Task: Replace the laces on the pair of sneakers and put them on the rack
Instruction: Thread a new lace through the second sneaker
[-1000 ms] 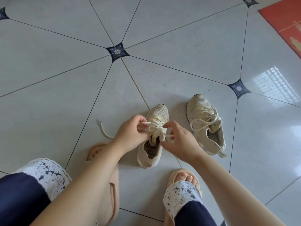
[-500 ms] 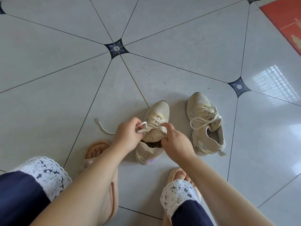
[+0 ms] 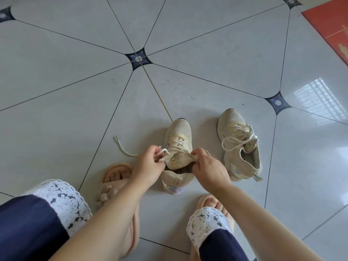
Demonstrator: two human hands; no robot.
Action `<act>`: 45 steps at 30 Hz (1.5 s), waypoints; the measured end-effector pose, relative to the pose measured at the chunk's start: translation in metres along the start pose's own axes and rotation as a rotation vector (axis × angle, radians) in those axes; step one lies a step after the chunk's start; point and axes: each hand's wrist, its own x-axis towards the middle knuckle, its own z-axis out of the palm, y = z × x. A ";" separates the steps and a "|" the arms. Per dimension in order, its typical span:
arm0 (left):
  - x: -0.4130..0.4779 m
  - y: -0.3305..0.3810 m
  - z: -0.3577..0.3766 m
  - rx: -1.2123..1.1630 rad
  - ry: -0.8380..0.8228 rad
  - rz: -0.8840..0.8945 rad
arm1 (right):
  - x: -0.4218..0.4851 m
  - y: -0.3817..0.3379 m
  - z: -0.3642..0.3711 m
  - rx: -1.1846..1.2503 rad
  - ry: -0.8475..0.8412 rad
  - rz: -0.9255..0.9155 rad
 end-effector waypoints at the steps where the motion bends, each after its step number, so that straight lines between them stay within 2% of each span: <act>1: 0.000 0.001 -0.001 -0.010 -0.047 0.010 | 0.000 -0.001 -0.004 0.005 0.002 -0.001; 4: 0.004 0.011 -0.012 -0.066 -0.149 0.072 | 0.006 -0.004 -0.020 -0.022 -0.036 -0.060; 6: 0.007 0.022 -0.019 -0.153 -0.177 0.048 | 0.009 -0.002 -0.034 -0.081 -0.023 -0.029; 10: 0.015 0.059 -0.040 -0.616 -0.191 -0.115 | 0.016 0.002 -0.063 -0.351 0.122 0.083; 11: 0.017 0.069 -0.044 -0.638 -0.206 -0.142 | 0.018 0.001 -0.070 -0.339 0.151 0.134; 13: 0.019 0.084 -0.049 -0.483 -0.254 -0.139 | 0.022 -0.002 -0.086 -0.196 0.252 0.249; 15: 0.023 0.101 -0.056 -0.226 -0.293 -0.051 | 0.025 -0.008 -0.100 -0.114 0.353 0.229; 17: 0.031 0.122 -0.065 -0.058 -0.302 0.043 | 0.029 -0.017 -0.112 -0.021 0.363 0.177; 19: 0.039 0.144 -0.075 0.019 -0.327 0.089 | 0.034 -0.028 -0.119 0.245 0.331 0.151; 22: 0.045 0.166 -0.080 0.024 -0.465 0.120 | 0.042 -0.053 -0.126 0.738 0.171 0.085; 24: 0.044 0.171 -0.074 -0.008 -0.551 0.126 | 0.047 -0.069 -0.127 0.854 0.099 -0.042; 26: 0.043 0.170 -0.064 -0.040 -0.566 0.098 | 0.054 -0.080 -0.124 0.856 0.075 -0.125; 30: 0.050 0.161 -0.054 -0.138 -0.541 -0.032 | 0.063 -0.079 -0.118 0.827 0.120 -0.169; 33: 0.053 0.155 -0.055 -0.013 -0.561 0.030 | 0.062 -0.071 -0.117 0.849 0.134 -0.167; 37: 0.051 0.143 -0.043 0.149 -0.570 0.158 | 0.057 -0.069 -0.103 0.918 -0.034 -0.157; 41: 0.054 0.136 -0.048 0.014 -0.654 0.115 | 0.060 -0.056 -0.096 0.767 -0.062 -0.047; 43: 0.056 0.134 -0.057 -0.085 -0.718 0.061 | 0.059 -0.051 -0.092 0.636 -0.075 -0.067; 45: 0.056 0.133 -0.061 -0.094 -0.774 0.037 | 0.058 -0.050 -0.088 0.647 -0.113 -0.088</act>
